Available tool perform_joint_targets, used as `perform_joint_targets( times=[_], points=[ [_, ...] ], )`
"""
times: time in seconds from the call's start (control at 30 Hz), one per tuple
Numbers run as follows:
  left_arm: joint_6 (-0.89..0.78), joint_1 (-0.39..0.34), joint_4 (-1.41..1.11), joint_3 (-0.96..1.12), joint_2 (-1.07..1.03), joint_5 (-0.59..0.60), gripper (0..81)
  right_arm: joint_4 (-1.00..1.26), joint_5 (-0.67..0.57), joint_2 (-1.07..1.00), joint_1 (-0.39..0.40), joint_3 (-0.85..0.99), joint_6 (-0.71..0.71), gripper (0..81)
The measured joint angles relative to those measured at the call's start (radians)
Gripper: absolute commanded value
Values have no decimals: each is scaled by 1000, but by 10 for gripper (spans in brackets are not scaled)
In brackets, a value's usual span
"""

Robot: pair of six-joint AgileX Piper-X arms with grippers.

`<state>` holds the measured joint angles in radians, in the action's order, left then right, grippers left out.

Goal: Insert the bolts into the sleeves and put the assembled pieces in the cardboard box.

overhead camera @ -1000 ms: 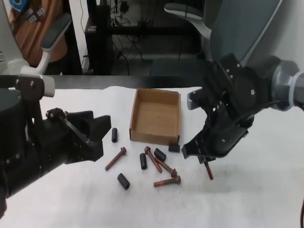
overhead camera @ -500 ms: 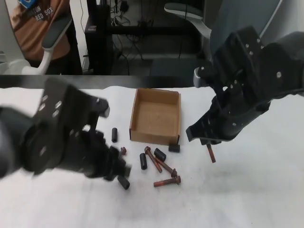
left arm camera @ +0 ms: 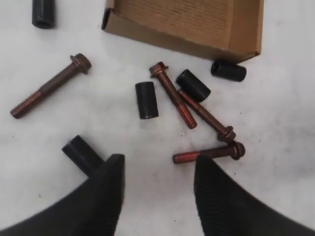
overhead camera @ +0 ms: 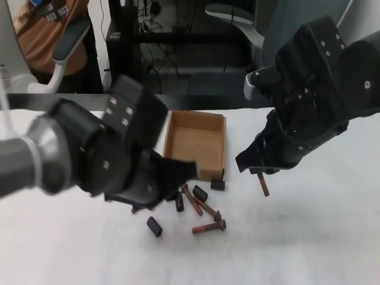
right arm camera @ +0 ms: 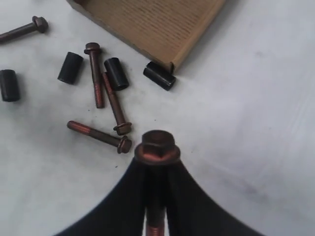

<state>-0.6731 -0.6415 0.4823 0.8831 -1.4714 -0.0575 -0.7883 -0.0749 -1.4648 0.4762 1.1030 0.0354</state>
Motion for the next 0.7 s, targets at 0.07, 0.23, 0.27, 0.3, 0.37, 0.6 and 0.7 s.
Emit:
perform_joint_targets(
  times=[0.07, 0.23, 0.27, 0.3, 0.37, 0.6, 0.7],
  points=[
    [-37, -5, 18, 0, -24, -15, 631, -11, -19, 6, 0, 0, -5, 0],
    [-178, -5, 96, 0, -88, -26, 634, -13, -69, 46, 0, 0, -9, 0],
    [-192, -5, 104, 0, -92, -31, 623, -13, -73, 56, 0, 0, -12, 0],
    [-204, -5, 107, 0, -95, -33, 612, -13, -79, 66, 0, 0, -12, 0],
    [-224, -5, 103, 0, -99, -53, 594, -13, -84, 83, 0, 0, -12, 0],
    [-320, 21, 72, 0, -158, -64, 592, -21, -167, 115, 0, 0, -12, 0],
    [-368, 45, 28, 0, -203, -27, 592, -29, -201, 137, 0, 0, -9, 0]
  ],
)
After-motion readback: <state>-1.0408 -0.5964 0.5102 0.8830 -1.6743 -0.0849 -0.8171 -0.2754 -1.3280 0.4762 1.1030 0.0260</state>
